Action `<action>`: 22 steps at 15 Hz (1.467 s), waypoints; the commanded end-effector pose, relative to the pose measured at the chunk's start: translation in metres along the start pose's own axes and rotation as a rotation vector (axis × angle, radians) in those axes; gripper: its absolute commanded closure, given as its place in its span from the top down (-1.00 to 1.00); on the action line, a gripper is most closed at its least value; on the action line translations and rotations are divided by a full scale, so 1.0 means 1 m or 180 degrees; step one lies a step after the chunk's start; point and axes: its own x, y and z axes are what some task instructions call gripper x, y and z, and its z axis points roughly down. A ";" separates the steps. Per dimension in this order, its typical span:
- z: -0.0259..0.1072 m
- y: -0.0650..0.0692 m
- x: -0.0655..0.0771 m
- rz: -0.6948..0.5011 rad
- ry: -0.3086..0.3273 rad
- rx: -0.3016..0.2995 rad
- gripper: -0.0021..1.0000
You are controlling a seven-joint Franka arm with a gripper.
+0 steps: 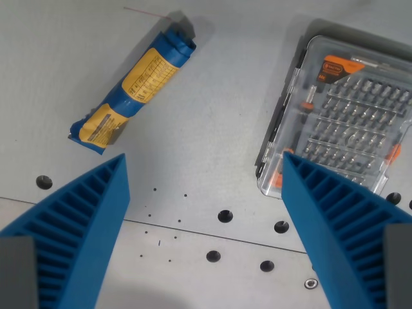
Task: Move above the blue bag
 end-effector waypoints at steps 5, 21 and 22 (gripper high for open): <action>-0.001 0.000 0.000 0.0021 0.0012 -0.0004 1.00; 0.031 -0.014 0.001 0.0923 0.0192 -0.0029 1.00; 0.035 -0.016 0.001 0.1018 0.0206 -0.0031 1.00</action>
